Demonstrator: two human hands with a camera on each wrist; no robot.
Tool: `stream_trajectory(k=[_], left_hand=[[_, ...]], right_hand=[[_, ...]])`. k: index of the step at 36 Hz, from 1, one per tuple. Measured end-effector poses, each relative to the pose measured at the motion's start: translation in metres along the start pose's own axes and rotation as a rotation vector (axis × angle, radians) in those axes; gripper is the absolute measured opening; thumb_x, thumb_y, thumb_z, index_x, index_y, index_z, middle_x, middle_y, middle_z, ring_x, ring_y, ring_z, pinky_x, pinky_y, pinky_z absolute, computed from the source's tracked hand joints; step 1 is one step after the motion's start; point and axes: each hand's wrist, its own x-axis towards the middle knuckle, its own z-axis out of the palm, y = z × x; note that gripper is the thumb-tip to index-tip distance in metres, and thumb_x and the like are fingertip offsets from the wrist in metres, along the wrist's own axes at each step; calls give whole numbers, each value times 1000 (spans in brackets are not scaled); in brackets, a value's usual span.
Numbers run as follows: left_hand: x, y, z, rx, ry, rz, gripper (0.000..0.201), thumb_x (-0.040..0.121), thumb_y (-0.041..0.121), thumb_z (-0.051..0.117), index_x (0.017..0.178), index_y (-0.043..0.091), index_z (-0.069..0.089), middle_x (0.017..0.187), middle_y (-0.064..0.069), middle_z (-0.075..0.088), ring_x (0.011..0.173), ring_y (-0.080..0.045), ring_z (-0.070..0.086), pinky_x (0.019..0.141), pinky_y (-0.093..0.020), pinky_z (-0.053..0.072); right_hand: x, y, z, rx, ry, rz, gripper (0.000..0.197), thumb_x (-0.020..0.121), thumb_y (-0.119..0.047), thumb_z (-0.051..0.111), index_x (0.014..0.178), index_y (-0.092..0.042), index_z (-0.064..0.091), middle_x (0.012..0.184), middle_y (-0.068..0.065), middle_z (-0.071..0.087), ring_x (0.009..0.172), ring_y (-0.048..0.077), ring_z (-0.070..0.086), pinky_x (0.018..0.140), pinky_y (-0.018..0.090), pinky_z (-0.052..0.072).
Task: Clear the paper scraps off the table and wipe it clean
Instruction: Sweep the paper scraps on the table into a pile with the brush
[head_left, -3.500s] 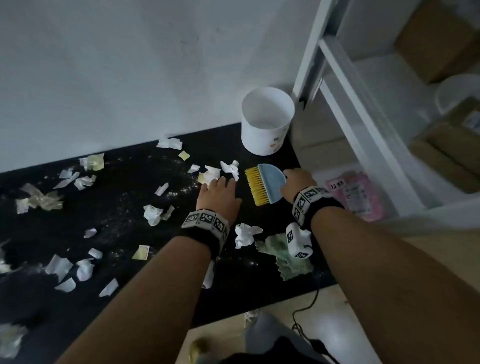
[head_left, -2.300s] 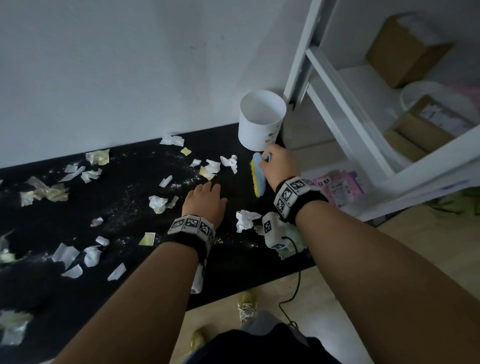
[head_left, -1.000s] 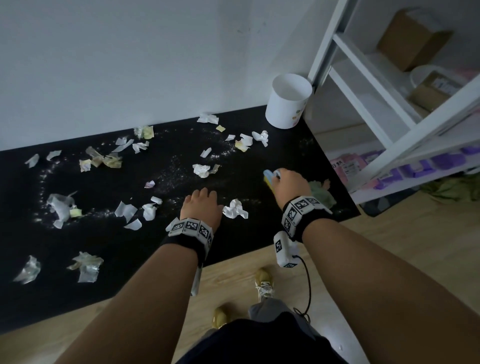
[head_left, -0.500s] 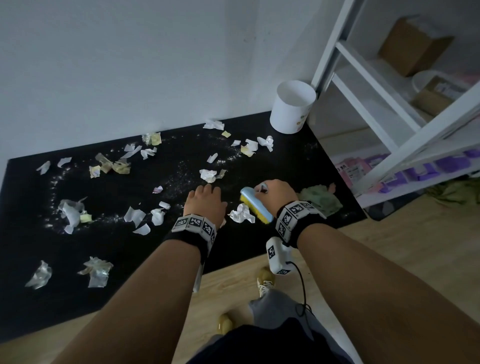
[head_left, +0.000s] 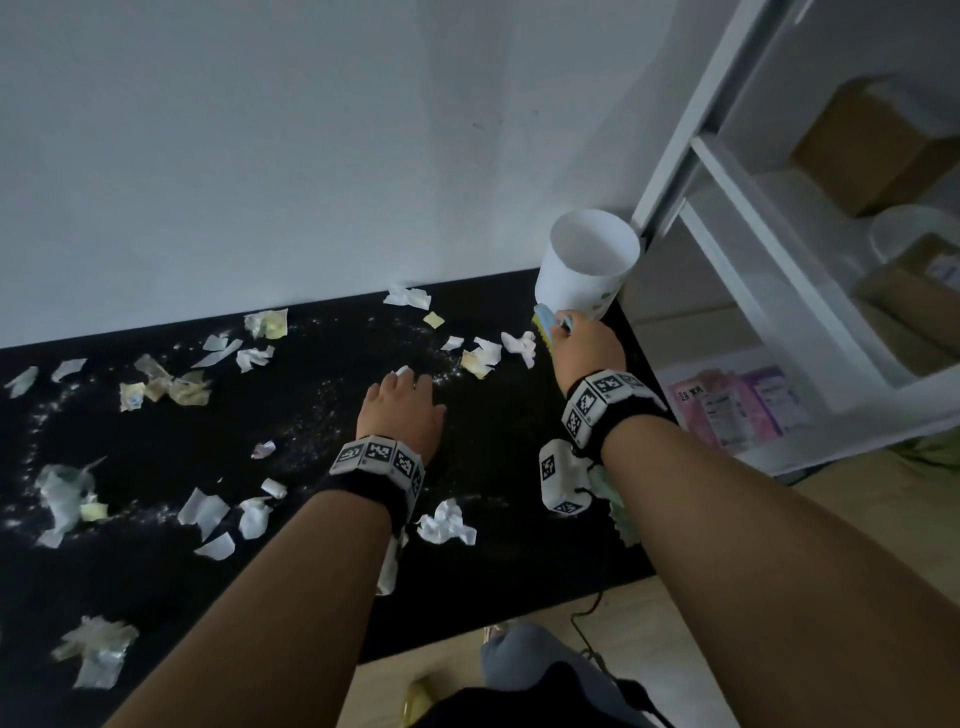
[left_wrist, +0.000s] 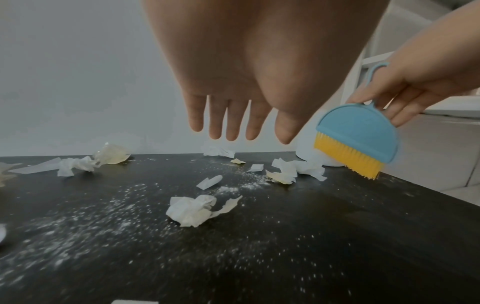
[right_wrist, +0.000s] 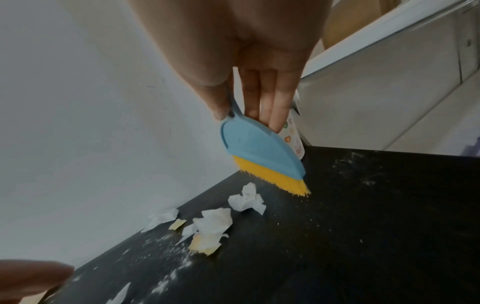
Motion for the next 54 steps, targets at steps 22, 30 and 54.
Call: stream_trajectory(k=[22,30,54], left_hand=[[-3,-43,13,-20,-41,-196,42,99,40,42,133,16,45,134,-3,48,127,-22,42,107,-37,34],[-39,-70,9,-25,-33,-250,38,98,36,41,130,17,48,132,-3,50,125,-23,44,106,-38,35],[-5,-69,5,-45,-25,-271,45,99,39,42,138,16,43,144,-5,43,134,-23,38,112,-40,32]], right_hand=[[12,-61,64,-133,-295,-250,24,100,-26,41,97,-18,63,86,1,56,83,23,55,68,28,33],[-45,-90,79,-158,-398,-362,37,97,-24,37,61,-20,44,63,-5,45,67,19,49,49,26,26],[47,-78,64,-70,-147,-320,40,100,-27,40,61,-24,30,67,0,45,67,23,45,45,27,19]])
